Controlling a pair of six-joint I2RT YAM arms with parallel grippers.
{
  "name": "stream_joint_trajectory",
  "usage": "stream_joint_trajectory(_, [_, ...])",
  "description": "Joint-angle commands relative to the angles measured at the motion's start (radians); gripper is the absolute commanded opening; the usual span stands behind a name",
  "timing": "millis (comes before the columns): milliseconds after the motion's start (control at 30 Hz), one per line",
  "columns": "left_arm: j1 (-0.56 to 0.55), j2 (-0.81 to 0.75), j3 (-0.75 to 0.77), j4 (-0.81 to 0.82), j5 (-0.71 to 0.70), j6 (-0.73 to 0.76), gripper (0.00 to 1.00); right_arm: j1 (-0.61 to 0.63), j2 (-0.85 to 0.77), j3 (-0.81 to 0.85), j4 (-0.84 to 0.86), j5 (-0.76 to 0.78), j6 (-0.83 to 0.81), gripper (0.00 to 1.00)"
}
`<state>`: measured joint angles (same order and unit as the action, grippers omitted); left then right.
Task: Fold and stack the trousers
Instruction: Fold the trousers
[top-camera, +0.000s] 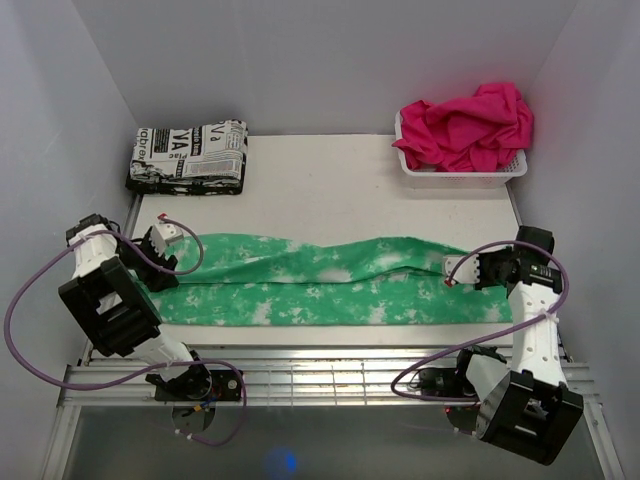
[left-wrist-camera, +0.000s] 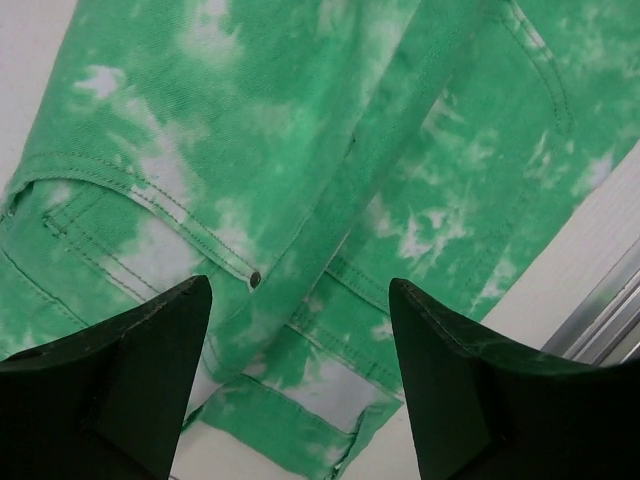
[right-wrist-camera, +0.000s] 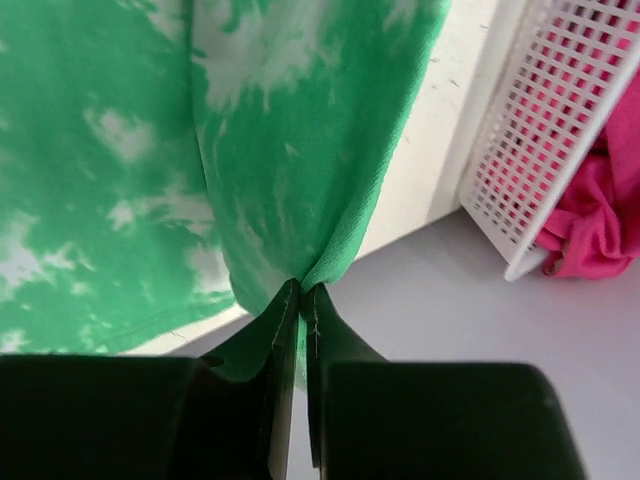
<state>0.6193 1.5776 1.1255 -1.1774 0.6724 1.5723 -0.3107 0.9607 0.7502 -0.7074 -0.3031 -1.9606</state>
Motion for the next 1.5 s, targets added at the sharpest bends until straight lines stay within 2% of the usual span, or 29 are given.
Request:
stream_joint_trajectory(0, [0.007, -0.022, -0.007, 0.045, -0.002, 0.104, 0.83, -0.017, -0.056, -0.100, 0.086, -0.031, -0.070, 0.08])
stream_joint_trajectory(133, [0.007, -0.001, -0.023, 0.053, -0.033, 0.152, 0.80, -0.062, -0.073, -0.155, 0.088, -0.045, -0.099, 0.08])
stream_joint_trajectory(300, [0.005, -0.008, -0.072, 0.151, -0.042, 0.149, 0.73, -0.126, -0.066, -0.170, 0.065, -0.068, -0.141, 0.08])
stream_joint_trajectory(400, [0.002, -0.016, -0.099, 0.137, -0.069, 0.172, 0.64, -0.145, -0.071, -0.173, -0.010, -0.088, -0.198, 0.08])
stream_joint_trajectory(467, [0.000, -0.031, -0.125, 0.134, -0.088, 0.186, 0.55, -0.143, -0.073, -0.190, -0.039, -0.099, -0.245, 0.08])
stream_joint_trajectory(567, [0.000, -0.068, -0.171, 0.186, -0.103, 0.163, 0.49, -0.143, -0.077, -0.239, -0.053, -0.079, -0.294, 0.08])
stream_joint_trajectory(667, [0.000, -0.106, -0.194, 0.225, -0.074, 0.149, 0.33, -0.143, -0.062, -0.258, -0.052, -0.053, -0.297, 0.08])
stream_joint_trajectory(700, [0.000, -0.128, -0.193, 0.229, -0.068, 0.138, 0.12, -0.145, -0.050, -0.256, -0.052, -0.051, -0.288, 0.08])
stream_joint_trajectory(733, [0.000, -0.139, -0.187, 0.231, -0.051, 0.129, 0.00, -0.145, -0.042, -0.253, -0.052, -0.048, -0.284, 0.08])
stream_joint_trajectory(800, [0.000, -0.166, -0.142, 0.214, -0.042, 0.106, 0.00, -0.146, -0.031, -0.239, -0.056, -0.037, -0.276, 0.08])
stream_joint_trajectory(933, [-0.003, -0.209, -0.038, 0.008, -0.014, 0.138, 0.00, -0.149, -0.007, -0.200, -0.127, -0.018, -0.311, 0.08])
stream_joint_trajectory(1033, [-0.038, -0.231, -0.096, -0.054, -0.077, 0.141, 0.00, -0.149, 0.019, -0.213, -0.194, 0.015, -0.380, 0.08])
stream_joint_trajectory(1100, [-0.053, -0.237, -0.246, -0.009, -0.129, 0.124, 0.00, -0.149, 0.027, -0.267, -0.173, 0.035, -0.403, 0.08])
stream_joint_trajectory(1200, [-0.075, -0.216, -0.386, 0.165, -0.200, 0.034, 0.00, -0.149, 0.027, -0.339, -0.091, 0.081, -0.416, 0.08])
stream_joint_trajectory(1267, [-0.098, -0.136, -0.466, 0.292, -0.246, -0.050, 0.00, -0.149, 0.050, -0.354, -0.055, 0.100, -0.406, 0.08])
stream_joint_trajectory(1333, [-0.104, -0.052, -0.443, 0.387, -0.251, -0.127, 0.00, -0.148, 0.082, -0.361, 0.006, 0.105, -0.390, 0.08])
stream_joint_trajectory(1400, [-0.107, 0.105, -0.374, 0.424, -0.244, -0.263, 0.00, -0.139, 0.147, -0.361, 0.098, 0.105, -0.362, 0.08])
stream_joint_trajectory(1467, [-0.107, 0.209, -0.223, 0.436, -0.231, -0.375, 0.00, -0.119, 0.238, -0.351, 0.172, 0.125, -0.298, 0.08])
